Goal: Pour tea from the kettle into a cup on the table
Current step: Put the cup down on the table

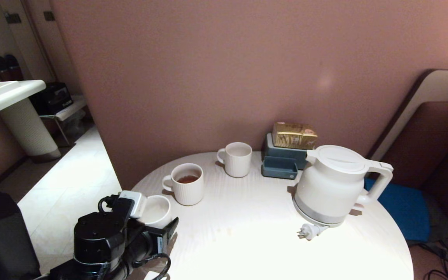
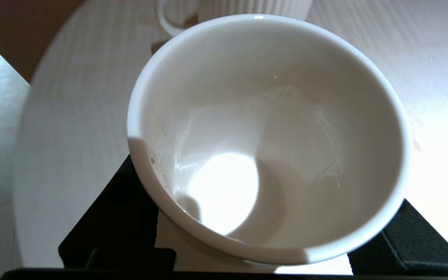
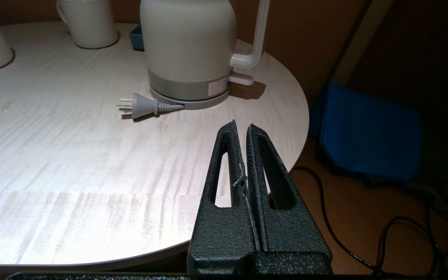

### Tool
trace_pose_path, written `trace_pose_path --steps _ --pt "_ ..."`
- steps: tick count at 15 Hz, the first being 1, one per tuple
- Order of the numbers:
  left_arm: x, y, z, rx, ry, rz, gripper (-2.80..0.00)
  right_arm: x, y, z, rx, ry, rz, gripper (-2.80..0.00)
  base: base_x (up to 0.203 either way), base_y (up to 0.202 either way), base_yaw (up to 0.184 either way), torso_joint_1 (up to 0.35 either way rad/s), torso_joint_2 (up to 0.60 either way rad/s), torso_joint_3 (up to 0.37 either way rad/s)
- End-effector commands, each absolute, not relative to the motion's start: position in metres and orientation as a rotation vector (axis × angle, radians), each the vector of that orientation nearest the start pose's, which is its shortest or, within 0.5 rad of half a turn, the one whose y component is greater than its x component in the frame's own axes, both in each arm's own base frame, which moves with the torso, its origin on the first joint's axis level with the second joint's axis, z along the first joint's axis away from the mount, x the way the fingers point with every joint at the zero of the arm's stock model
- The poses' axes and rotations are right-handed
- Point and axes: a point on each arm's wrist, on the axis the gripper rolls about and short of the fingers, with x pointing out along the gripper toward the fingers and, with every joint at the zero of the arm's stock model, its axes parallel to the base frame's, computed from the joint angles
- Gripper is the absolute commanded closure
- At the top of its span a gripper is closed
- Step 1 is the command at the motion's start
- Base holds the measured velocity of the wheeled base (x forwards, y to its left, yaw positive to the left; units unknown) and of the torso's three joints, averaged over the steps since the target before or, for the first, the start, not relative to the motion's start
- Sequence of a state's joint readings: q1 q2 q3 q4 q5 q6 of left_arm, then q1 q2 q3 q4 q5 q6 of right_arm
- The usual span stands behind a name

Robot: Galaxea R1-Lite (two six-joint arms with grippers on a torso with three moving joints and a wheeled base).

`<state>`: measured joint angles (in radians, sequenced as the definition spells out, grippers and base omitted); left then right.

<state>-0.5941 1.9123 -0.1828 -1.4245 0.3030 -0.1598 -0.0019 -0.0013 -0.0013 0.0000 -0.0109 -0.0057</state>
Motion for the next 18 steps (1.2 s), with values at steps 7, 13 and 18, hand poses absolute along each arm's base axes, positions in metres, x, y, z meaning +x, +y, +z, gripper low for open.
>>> trace_pose_path --steps 7,13,18 --pt "0.211 -0.146 0.038 -0.001 0.323 -0.273 0.00 -0.023 0.000 0.076 -0.006 -0.001 -0.012 0.00 0.000 0.000 0.000 0.000 0.00 0.000" --pt "0.208 -0.153 0.039 0.005 0.310 -0.296 0.00 -0.023 0.000 0.076 -0.006 -0.001 -0.012 0.00 0.000 0.000 0.000 0.000 0.00 0.000" --pt "0.207 -0.152 0.040 0.032 0.306 -0.286 -2.80 -0.023 0.000 0.076 -0.006 -0.001 -0.012 0.00 0.000 0.000 0.000 0.000 0.00 0.000"
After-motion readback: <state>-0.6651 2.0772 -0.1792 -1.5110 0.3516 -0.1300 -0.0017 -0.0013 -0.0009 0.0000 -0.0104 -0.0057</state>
